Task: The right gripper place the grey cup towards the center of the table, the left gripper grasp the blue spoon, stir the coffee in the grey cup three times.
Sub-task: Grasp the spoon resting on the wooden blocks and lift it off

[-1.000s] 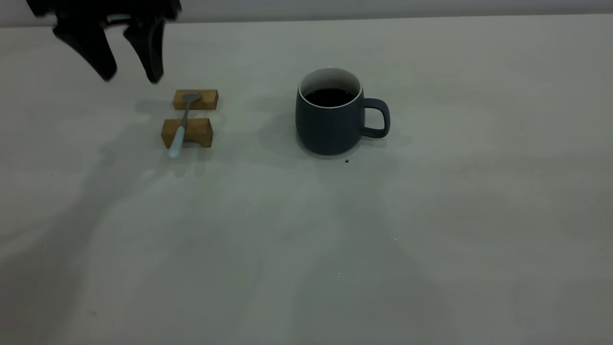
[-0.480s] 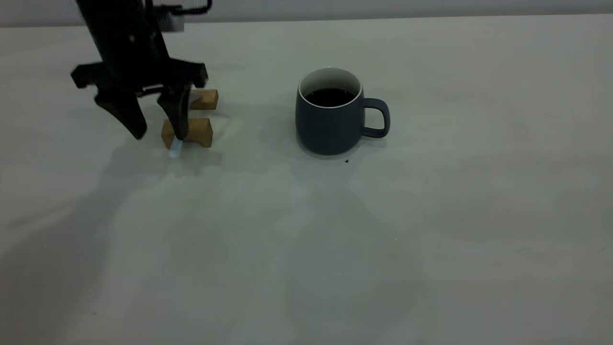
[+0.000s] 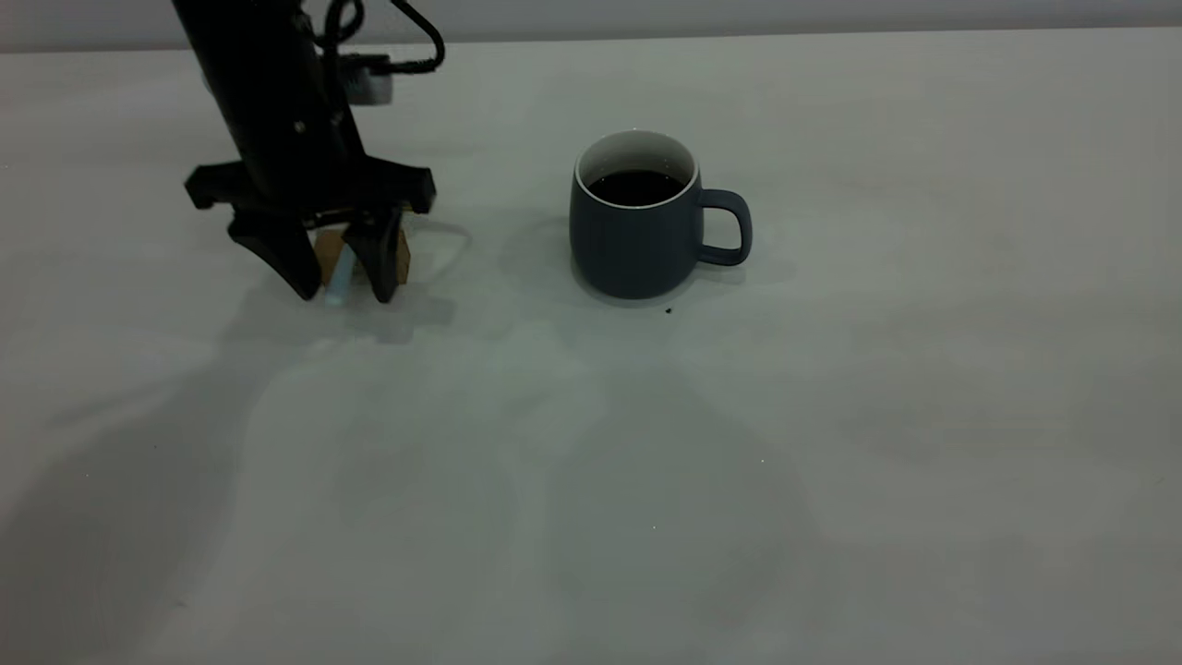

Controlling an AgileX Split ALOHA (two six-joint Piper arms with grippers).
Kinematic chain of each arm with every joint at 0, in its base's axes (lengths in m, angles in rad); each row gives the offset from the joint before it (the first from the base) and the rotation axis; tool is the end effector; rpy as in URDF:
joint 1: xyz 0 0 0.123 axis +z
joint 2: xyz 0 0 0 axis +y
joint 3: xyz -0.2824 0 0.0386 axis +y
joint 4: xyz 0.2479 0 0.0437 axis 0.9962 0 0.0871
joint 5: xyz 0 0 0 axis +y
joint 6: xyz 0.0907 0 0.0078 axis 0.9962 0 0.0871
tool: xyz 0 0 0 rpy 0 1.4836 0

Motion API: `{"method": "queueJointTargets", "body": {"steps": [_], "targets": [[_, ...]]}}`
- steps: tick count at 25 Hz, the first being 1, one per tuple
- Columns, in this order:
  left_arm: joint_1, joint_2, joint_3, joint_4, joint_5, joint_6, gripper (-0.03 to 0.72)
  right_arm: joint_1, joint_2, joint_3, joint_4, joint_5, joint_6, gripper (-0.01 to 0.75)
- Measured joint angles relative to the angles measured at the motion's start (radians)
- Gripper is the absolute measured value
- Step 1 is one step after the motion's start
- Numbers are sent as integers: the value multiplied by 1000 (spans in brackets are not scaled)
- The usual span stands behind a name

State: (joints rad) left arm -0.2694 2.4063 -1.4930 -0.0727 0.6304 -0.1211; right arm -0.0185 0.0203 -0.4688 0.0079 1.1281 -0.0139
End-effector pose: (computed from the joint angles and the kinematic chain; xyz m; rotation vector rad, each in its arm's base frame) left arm 0.4152 -0.1187 0.0239 0.1397 3.0336 -0.1025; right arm -0.0017 0.0007 0.2633 0.0045 2.1632 -0.0090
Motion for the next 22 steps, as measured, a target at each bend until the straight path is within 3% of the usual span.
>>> {"method": "queueJointTargets", "body": {"steps": [3, 6, 9, 12, 13, 18, 22], "targets": [[-1, 6, 0, 0, -3, 0, 574, 0, 0, 0, 0, 0, 1, 582], [-1, 6, 0, 2, -9, 0, 505, 0, 0, 0, -1, 0, 1, 582], [-1, 6, 0, 2, -13, 0, 364, 0, 0, 0, -1, 0, 1, 582], [-1, 6, 0, 3, -13, 1, 170, 0, 0, 0, -1, 0, 1, 582], [-1, 6, 0, 3, -13, 1, 147, 0, 0, 0, -1, 0, 1, 582], [-1, 6, -5, 3, 7, 1, 148, 0, 0, 0, -1, 0, 1, 582], [-1, 6, -98, 3, 157, 8, 148, 0, 0, 0, -1, 0, 1, 582]]}}
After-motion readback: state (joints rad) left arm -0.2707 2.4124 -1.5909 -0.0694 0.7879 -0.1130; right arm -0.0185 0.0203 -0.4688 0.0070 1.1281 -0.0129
